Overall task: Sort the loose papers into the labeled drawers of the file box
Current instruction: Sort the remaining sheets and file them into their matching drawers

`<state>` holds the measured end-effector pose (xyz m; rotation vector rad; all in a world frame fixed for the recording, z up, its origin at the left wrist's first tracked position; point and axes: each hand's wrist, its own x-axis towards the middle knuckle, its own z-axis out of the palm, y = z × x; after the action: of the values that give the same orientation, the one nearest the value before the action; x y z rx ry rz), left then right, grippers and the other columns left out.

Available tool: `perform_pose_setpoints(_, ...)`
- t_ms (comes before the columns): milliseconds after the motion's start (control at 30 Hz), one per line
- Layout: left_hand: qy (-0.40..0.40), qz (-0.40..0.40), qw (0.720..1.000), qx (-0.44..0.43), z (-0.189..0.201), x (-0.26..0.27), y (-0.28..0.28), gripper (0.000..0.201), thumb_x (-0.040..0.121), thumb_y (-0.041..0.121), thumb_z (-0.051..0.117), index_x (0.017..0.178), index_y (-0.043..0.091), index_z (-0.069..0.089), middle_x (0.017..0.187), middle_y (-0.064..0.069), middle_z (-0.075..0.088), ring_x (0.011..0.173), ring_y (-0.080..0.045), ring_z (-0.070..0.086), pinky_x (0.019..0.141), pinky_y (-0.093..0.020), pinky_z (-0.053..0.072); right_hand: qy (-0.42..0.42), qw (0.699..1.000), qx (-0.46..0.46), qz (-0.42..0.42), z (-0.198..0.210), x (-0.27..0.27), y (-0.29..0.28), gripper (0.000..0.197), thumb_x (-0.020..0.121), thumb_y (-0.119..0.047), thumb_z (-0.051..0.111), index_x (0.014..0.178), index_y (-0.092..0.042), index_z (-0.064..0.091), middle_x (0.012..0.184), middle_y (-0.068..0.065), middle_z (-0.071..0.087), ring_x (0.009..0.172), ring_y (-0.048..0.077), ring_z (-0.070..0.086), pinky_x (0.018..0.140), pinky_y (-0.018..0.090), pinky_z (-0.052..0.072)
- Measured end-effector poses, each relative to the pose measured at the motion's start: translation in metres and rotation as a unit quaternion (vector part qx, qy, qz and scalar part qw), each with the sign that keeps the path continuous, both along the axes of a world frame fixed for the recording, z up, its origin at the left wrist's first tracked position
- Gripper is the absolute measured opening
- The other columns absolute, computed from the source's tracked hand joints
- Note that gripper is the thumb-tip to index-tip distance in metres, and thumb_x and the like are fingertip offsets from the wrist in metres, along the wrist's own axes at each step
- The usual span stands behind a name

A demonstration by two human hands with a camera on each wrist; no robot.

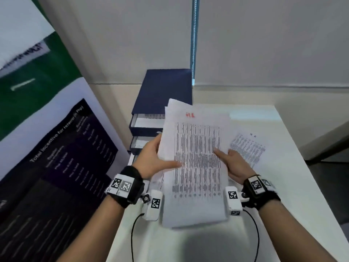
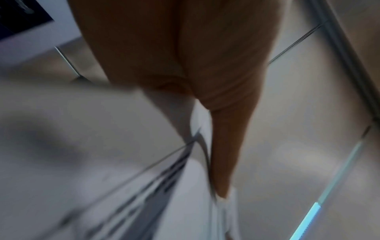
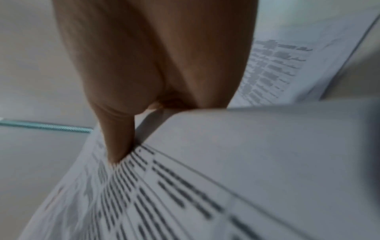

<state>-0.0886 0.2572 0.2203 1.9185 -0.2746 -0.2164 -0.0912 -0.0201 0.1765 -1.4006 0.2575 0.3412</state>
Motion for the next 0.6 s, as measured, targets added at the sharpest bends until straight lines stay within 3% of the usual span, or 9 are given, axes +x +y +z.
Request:
perform_pose_setpoints(33,0.006,0.022,1.0,0.006,-0.006,-0.004,0.01,0.067,0.066,0.023,0.091,0.125,0.019,0.059,0.117,0.008,0.07,0.109,-0.004,0.065,0.095,-0.029,0.053,-0.008,1.0,-0.027,-0.007,0.009,-0.003,0.012,0.021,0.096,-0.032,0.059,0.109,-0.017,0.052,0.093,0.007,0.067,0.086,0.015,0.061,0.075,0.019,0.05)
perform_pose_setpoints(67,0.011,0.048,0.999,0.011,-0.015,-0.007,0.019,0.056,0.072,0.026,0.087,0.122,0.016,0.062,0.113,0.007,0.072,0.104,-0.002,0.067,0.094,-0.03,0.055,-0.028,0.997,-0.065,-0.003,0.019,-0.006,0.024,0.018,0.099,-0.035,0.052,0.104,-0.019,0.053,0.095,0.005,0.066,0.083,0.012,0.058,0.067,0.018,0.05)
perform_pose_setpoints(100,0.016,0.075,0.997,0.018,-0.024,-0.01,0.027,0.047,0.079,0.029,0.081,0.12,0.013,0.065,0.11,0.007,0.073,0.097,0.003,0.068,0.092,-0.027,0.055,-0.045,0.993,-0.11,0.005,0.02,-0.006,0.033,0.025,0.1,-0.04,0.048,0.105,-0.017,0.054,0.103,0.009,0.067,0.087,0.015,0.061,0.067,0.02,0.052)
perform_pose_setpoints(167,0.035,0.115,0.993,0.023,-0.04,-0.016,0.043,0.039,0.087,0.033,0.072,0.118,0.009,0.066,0.107,0.011,0.071,0.091,0.008,0.067,0.088,-0.019,0.054,-0.083,0.98,-0.18,0.026,0.016,-0.005,0.05,0.04,0.099,-0.048,0.045,0.113,-0.013,0.059,0.112,0.014,0.07,0.097,0.026,0.067,0.085,0.031,0.051)
perform_pose_setpoints(267,0.09,0.11,0.99,0.002,-0.06,-0.027,0.066,0.051,0.081,0.043,0.077,0.125,0.022,0.061,0.114,0.009,0.071,0.106,-0.006,0.067,0.097,-0.035,0.053,-0.086,0.974,-0.198,0.064,-0.005,-0.003,0.067,0.05,0.093,-0.052,0.055,0.118,-0.01,0.063,0.088,-0.002,0.073,0.078,0.016,0.069,0.074,0.038,0.057)
perform_pose_setpoints(400,0.143,0.109,0.982,-0.05,-0.086,-0.041,0.097,0.076,0.065,0.03,0.086,0.133,0.022,0.053,0.125,0.006,0.068,0.117,-0.014,0.063,0.105,-0.047,0.047,-0.038,0.968,-0.165,0.186,-0.027,-0.003,0.088,0.044,0.091,-0.022,0.068,0.132,-0.015,0.055,0.115,-0.001,0.072,0.095,0.015,0.071,0.064,0.026,0.057)
perform_pose_setpoints(467,0.185,0.117,0.971,-0.092,-0.092,-0.047,0.108,0.082,0.066,0.01,0.086,0.138,0.017,0.047,0.125,-0.001,0.068,0.117,-0.022,0.064,0.104,-0.051,0.047,0.0,0.963,-0.148,0.224,-0.034,-0.005,0.094,0.045,0.092,-0.016,0.067,0.135,-0.017,0.053,0.119,0.001,0.071,0.105,0.025,0.069,0.079,0.04,0.06)
perform_pose_setpoints(533,0.226,0.128,0.957,-0.13,-0.094,-0.05,0.116,0.084,0.07,-0.01,0.08,0.141,0.014,0.042,0.121,-0.01,0.069,0.111,-0.029,0.067,0.099,-0.053,0.05,0.031,0.965,-0.109,0.238,-0.044,-0.005,0.096,0.047,0.093,-0.009,0.065,0.138,-0.013,0.051,0.124,0.004,0.069,0.114,0.032,0.065,0.096,0.056,0.051)
perform_pose_setpoints(600,0.235,0.127,0.951,-0.155,-0.094,-0.051,0.122,0.075,0.074,-0.012,0.076,0.137,0.014,0.045,0.119,-0.012,0.07,0.107,-0.029,0.069,0.092,-0.046,0.056,0.061,0.968,-0.058,0.238,-0.046,-0.005,0.097,0.047,0.093,-0.002,0.062,0.138,-0.009,0.05,0.128,0.007,0.066,0.117,0.029,0.064,0.101,0.053,0.048)
